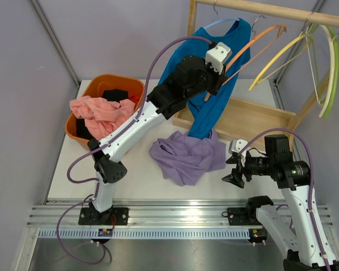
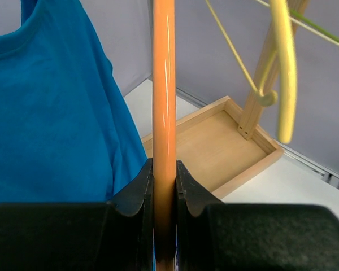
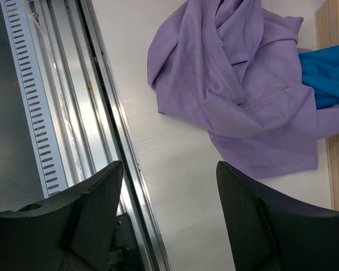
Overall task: Remove the t-shirt from the hanger
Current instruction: Pass the hanger from the left arm to the right
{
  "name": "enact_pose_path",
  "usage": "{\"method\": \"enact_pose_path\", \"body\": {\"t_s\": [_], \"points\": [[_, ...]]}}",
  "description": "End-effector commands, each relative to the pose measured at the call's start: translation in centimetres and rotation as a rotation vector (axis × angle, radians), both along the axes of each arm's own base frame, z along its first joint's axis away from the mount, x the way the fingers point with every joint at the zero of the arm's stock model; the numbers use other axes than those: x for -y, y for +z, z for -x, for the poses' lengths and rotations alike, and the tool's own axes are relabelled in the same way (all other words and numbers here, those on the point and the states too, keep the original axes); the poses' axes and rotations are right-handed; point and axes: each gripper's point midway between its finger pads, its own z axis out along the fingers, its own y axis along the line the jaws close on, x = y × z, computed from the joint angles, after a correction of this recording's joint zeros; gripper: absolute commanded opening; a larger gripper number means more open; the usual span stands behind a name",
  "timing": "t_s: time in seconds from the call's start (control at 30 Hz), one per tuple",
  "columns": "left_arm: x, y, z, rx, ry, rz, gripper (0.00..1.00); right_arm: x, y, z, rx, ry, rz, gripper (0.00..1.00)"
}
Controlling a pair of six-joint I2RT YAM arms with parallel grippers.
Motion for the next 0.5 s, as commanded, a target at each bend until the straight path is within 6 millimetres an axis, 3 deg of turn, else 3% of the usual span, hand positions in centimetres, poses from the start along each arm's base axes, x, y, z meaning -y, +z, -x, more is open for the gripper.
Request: {"method": "enact_pose_path", "body": {"t_s": [0.0, 0.13, 0.33, 0.43, 0.47], "points": [[-1.0, 8.2, -1.4, 0.197, 0.092, 0.187, 0.0, -0.5, 0.7, 0.0, 0.034, 0.03, -0.031, 0.74], [0.6, 8.5, -2.6, 0.235, 0.111, 0.226, 0.0, -0.5, 0.7, 0.1, 0.041, 0.039, -0.032, 0.74], [0.9, 8.7, -3.4, 0.255, 0.138, 0.26, 0.0, -0.5, 0.9, 0.2, 0.046, 0.036, -0.032, 0.74], [0.7, 8.0, -3.4, 0.239, 0.137, 0.24, 0.0, -0.9, 2.1, 0.5, 0.021, 0.039, -0.066, 0.74], [0.1, 8.6, -2.9, 0.243, 0.137, 0.246, 0.0, -1.1, 3.7, 0.7, 0.037, 0.045, -0.088, 0.74]]}}
